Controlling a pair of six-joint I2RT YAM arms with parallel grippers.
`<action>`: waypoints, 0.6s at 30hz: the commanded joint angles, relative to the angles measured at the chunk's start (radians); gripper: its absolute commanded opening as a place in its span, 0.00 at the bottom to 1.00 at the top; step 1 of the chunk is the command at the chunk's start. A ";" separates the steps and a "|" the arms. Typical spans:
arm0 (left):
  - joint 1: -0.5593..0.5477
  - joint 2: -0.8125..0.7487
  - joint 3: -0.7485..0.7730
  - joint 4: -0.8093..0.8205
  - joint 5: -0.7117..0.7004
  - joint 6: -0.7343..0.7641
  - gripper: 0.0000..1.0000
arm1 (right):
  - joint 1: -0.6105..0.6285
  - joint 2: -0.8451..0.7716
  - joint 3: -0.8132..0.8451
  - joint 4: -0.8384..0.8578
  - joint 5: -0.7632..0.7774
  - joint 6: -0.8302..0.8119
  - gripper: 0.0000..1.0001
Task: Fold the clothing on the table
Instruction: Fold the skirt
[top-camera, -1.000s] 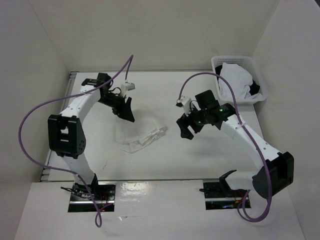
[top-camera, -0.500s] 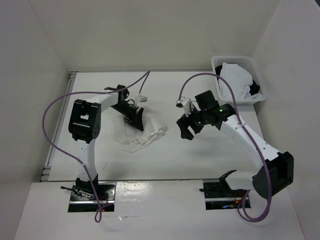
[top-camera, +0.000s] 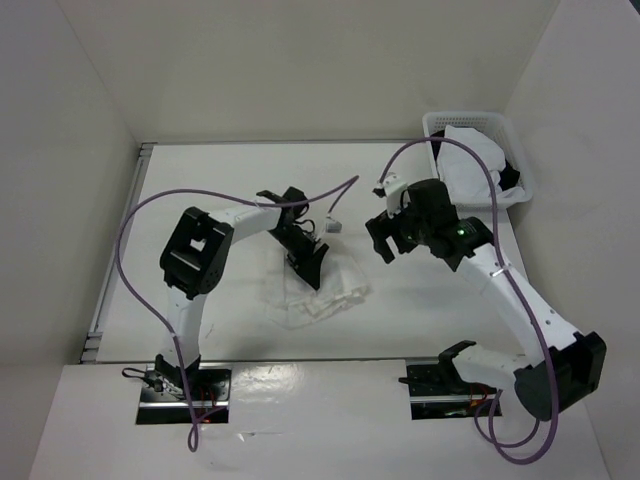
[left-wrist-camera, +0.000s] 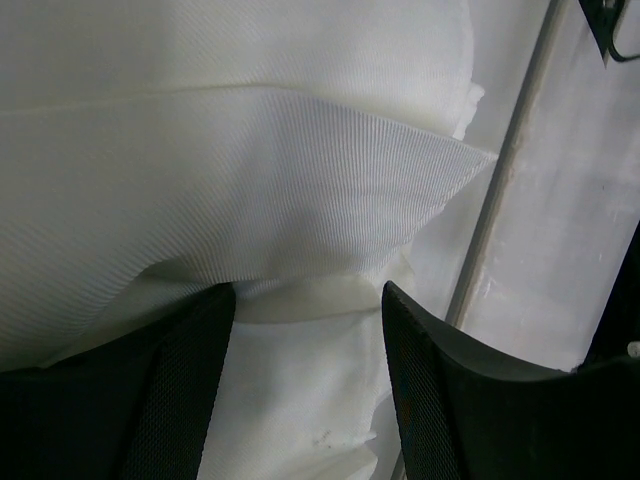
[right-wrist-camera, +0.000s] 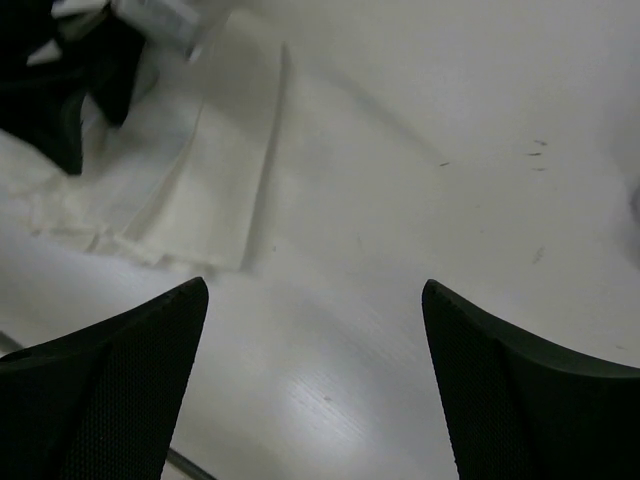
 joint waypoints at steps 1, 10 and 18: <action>-0.051 0.012 -0.062 0.001 -0.093 0.024 0.69 | -0.028 -0.109 -0.014 0.118 0.111 0.051 0.92; -0.076 -0.225 -0.015 -0.088 -0.083 0.001 0.73 | -0.134 -0.301 -0.058 0.221 0.158 0.092 0.99; 0.045 -0.632 0.062 -0.055 -0.259 -0.167 0.99 | -0.194 -0.346 -0.068 0.221 0.140 0.101 0.99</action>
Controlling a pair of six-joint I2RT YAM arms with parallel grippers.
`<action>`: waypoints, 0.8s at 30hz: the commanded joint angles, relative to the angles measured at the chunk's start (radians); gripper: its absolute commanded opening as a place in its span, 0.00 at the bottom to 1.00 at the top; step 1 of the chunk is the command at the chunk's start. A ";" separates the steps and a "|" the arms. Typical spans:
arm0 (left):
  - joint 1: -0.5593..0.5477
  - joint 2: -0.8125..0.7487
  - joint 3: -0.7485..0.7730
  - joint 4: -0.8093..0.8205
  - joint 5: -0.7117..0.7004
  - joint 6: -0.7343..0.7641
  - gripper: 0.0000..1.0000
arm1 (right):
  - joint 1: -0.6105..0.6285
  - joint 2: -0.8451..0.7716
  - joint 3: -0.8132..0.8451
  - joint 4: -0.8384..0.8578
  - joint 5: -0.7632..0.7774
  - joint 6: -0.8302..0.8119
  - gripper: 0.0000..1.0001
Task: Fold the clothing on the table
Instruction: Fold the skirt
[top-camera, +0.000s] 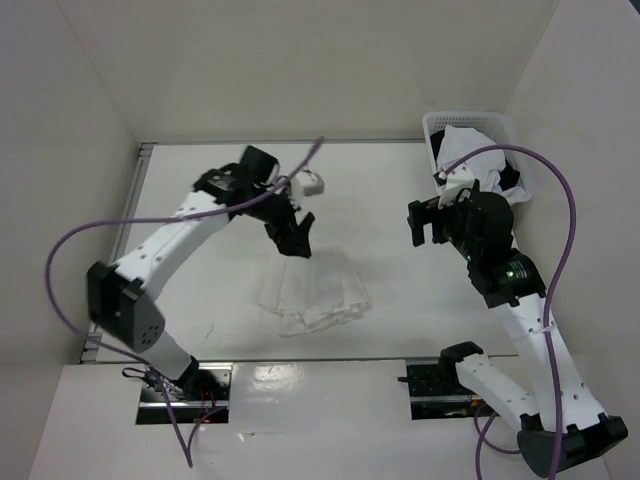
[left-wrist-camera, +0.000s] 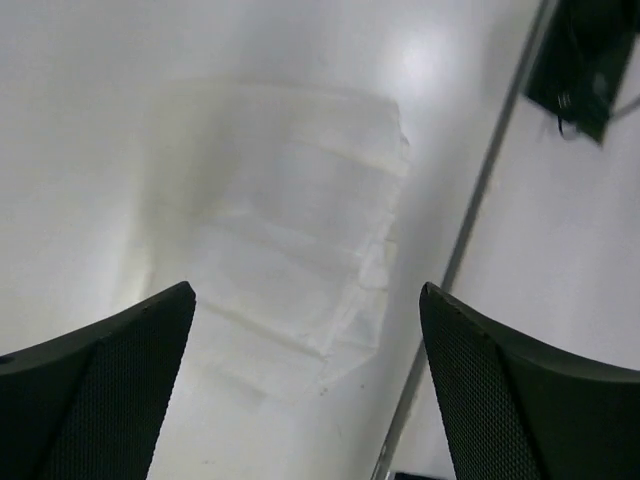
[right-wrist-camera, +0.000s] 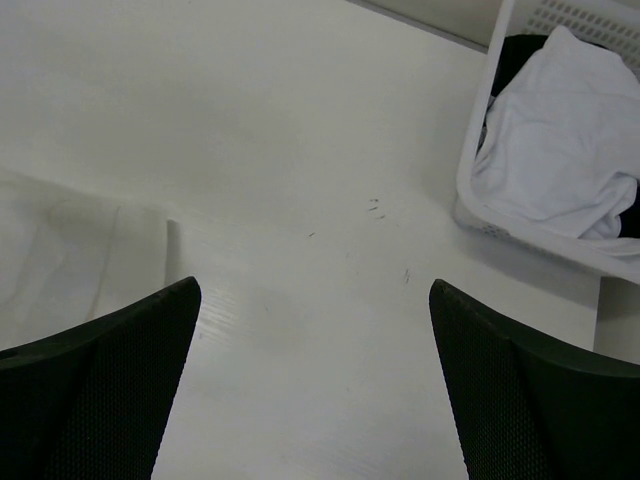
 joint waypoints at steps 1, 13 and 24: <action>0.099 -0.196 0.015 0.044 -0.104 -0.111 0.99 | -0.045 -0.010 -0.006 0.056 0.008 0.024 0.99; 0.533 -0.813 -0.424 0.241 -0.546 -0.333 0.99 | -0.312 -0.051 -0.014 -0.039 -0.030 0.082 0.99; 0.733 -0.841 -0.516 0.221 -0.453 -0.260 0.99 | -0.326 -0.165 -0.057 -0.045 -0.043 0.059 0.99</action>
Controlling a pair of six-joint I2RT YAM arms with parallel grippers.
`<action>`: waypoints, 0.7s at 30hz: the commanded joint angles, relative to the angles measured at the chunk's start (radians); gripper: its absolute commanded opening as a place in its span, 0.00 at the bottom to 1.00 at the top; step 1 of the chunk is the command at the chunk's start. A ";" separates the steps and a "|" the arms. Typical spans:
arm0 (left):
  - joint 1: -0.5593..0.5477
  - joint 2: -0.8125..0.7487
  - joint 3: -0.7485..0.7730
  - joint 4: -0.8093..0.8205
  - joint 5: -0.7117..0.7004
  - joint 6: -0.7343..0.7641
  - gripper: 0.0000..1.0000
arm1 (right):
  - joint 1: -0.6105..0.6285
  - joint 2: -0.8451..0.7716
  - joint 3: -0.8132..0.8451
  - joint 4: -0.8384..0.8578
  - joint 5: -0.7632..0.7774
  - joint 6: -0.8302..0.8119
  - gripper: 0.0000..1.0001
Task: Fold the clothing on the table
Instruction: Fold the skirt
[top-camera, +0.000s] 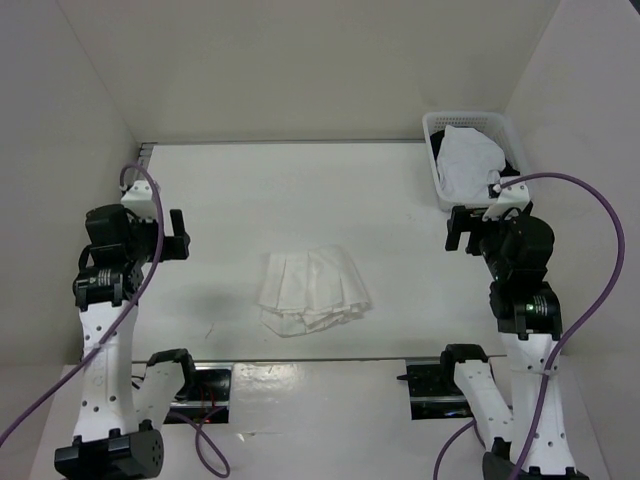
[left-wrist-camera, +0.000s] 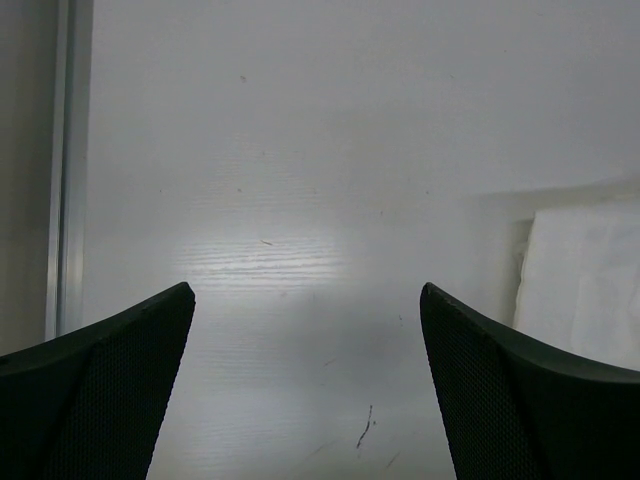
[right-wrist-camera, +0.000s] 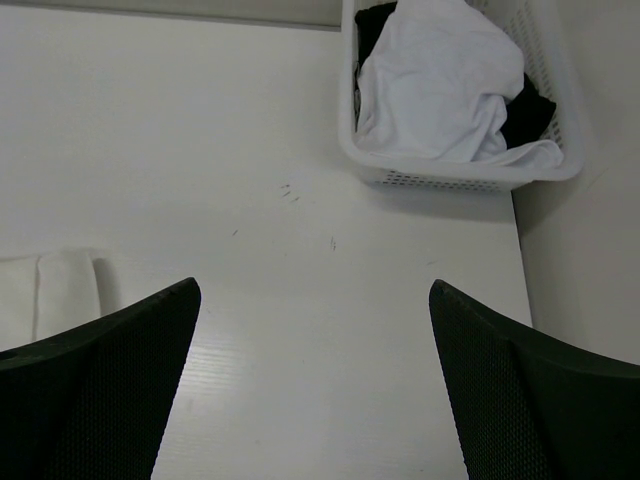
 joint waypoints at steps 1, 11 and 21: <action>0.011 -0.051 0.023 0.026 0.053 0.021 0.99 | -0.007 -0.004 -0.005 0.012 0.013 -0.003 0.99; 0.011 -0.117 0.014 0.026 0.094 0.039 0.99 | -0.007 0.014 -0.005 0.012 -0.006 -0.012 0.99; 0.011 -0.117 0.014 0.017 0.113 0.049 0.99 | -0.007 0.014 -0.005 0.002 -0.017 -0.021 0.99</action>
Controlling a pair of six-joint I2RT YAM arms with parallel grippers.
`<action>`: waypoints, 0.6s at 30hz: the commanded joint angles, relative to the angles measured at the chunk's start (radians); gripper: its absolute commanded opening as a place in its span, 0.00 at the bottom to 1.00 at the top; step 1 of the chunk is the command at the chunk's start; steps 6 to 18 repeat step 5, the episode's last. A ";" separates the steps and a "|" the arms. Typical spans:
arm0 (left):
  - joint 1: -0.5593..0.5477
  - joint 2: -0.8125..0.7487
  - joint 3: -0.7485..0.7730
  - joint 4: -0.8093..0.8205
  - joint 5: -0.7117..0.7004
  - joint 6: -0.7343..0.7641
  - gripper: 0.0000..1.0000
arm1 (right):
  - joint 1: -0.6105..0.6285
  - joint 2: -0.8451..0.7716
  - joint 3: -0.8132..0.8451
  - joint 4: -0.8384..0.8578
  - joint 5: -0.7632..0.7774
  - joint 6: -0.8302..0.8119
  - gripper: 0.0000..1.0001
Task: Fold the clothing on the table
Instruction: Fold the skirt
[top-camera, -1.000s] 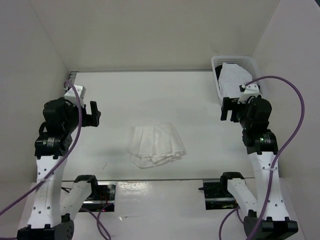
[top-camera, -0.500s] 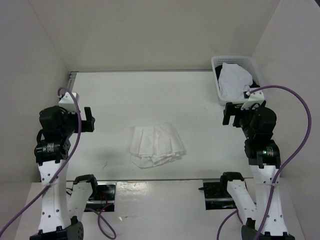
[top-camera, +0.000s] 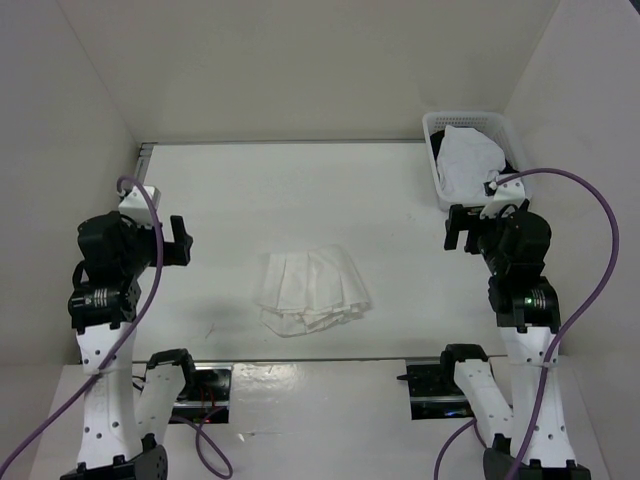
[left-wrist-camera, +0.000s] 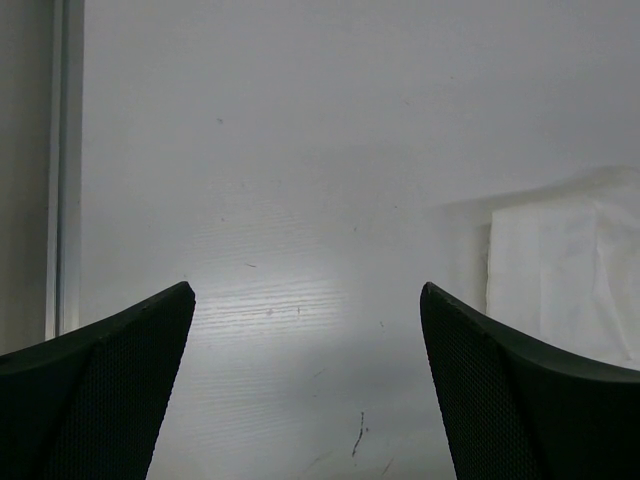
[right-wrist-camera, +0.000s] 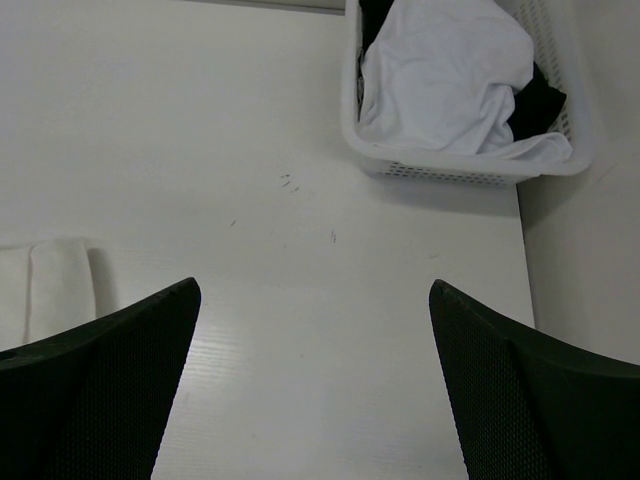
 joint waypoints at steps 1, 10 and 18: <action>0.005 -0.006 0.014 0.017 0.023 0.020 0.99 | -0.006 -0.001 -0.005 0.005 -0.009 -0.006 0.99; 0.005 -0.006 0.014 0.017 0.023 0.020 0.99 | -0.006 -0.001 0.004 -0.005 -0.032 -0.015 0.99; 0.005 -0.006 0.014 0.017 0.023 0.020 0.99 | -0.006 -0.001 0.004 -0.005 -0.032 -0.015 0.99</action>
